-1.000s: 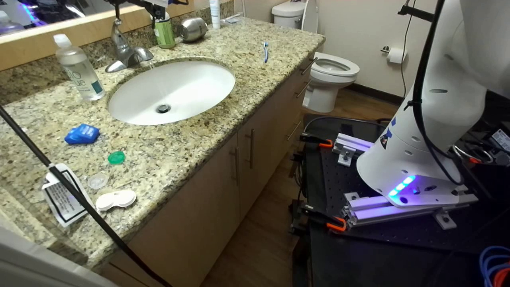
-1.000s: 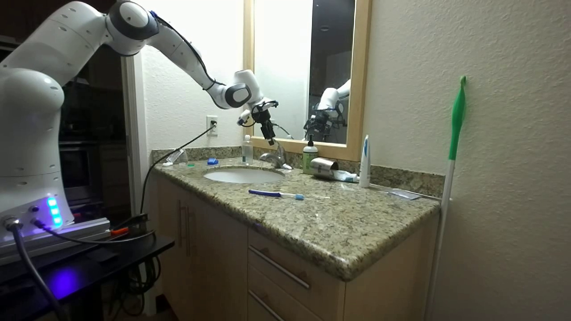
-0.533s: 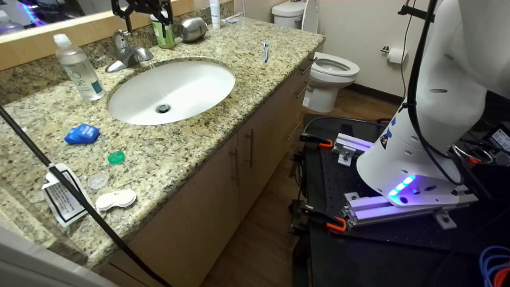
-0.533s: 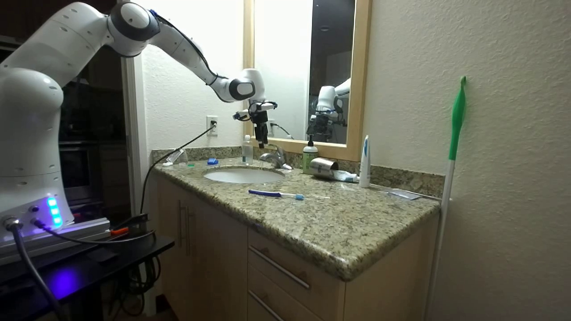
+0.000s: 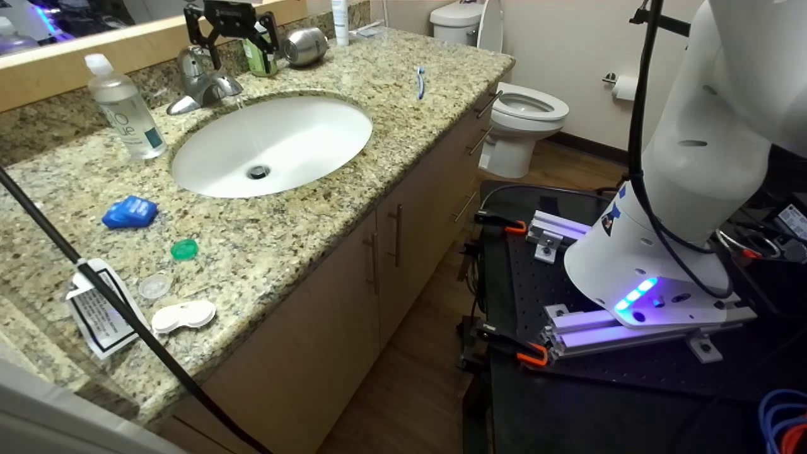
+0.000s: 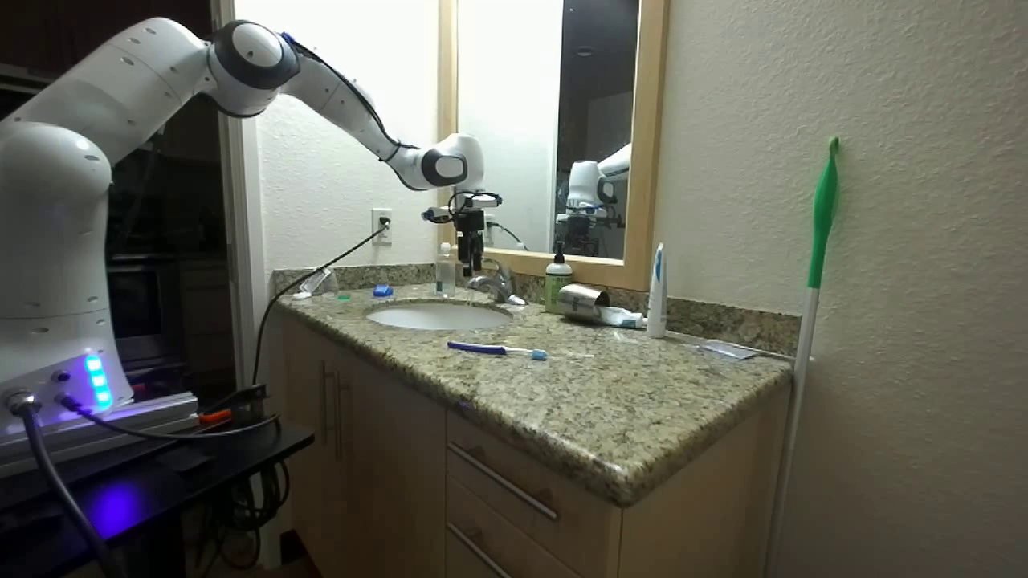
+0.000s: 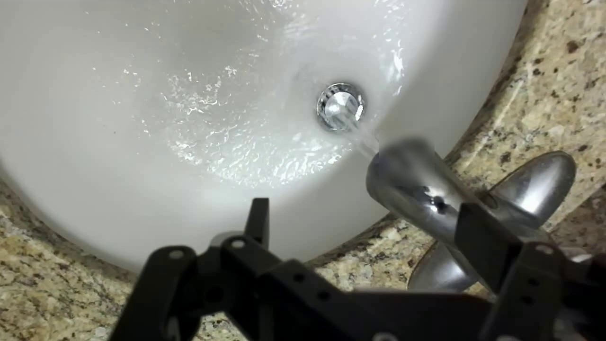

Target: Open the faucet, take the toothbrush and put it on the table, pick it and put it back in the cup, then close the faucet

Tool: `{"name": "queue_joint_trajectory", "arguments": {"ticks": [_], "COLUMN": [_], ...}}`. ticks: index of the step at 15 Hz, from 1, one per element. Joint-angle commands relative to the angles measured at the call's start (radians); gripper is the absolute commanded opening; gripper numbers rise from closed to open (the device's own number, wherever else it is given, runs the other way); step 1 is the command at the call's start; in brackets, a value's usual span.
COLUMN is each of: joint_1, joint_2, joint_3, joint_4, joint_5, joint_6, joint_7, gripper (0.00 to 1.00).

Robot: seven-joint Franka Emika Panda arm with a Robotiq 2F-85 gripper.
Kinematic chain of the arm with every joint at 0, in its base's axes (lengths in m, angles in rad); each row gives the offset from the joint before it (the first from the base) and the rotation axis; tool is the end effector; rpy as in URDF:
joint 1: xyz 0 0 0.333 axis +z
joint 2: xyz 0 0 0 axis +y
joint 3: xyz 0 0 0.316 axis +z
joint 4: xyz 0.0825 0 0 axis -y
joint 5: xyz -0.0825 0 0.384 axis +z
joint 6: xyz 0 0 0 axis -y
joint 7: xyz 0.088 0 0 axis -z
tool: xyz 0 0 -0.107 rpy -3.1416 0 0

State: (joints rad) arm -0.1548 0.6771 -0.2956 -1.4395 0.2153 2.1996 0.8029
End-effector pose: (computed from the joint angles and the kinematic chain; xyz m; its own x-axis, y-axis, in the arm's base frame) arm 0.6781 -0.2725 0.3148 0.2654 -0.9611 0.0766 -0.9587 -0.2715 -0.0844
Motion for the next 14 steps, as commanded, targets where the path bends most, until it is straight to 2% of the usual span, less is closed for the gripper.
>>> {"name": "queue_joint_trajectory", "arguments": {"ticks": [1, 3, 5, 7, 10, 14], "joint_1": [-0.019, 0.028, 0.043, 0.044, 0.002, -0.024], "joint_2": [-0.022, -0.065, -0.075, -0.071, -0.081, -0.092], "joint_3": [0.025, -0.031, -0.063, -0.078, -0.016, 0.057], "joint_4": [-0.015, -0.074, -0.081, -0.067, -0.056, -0.085], "joint_5": [-0.017, -0.085, -0.158, -0.209, -0.181, -0.117], "joint_6": [-0.003, 0.095, 0.174, 0.201, 0.111, 0.111], "joint_7": [-0.002, 0.071, 0.126, 0.172, 0.103, 0.000], "gripper": [1.00, 1.00, 1.00, 1.00, 1.00, 1.00]}}
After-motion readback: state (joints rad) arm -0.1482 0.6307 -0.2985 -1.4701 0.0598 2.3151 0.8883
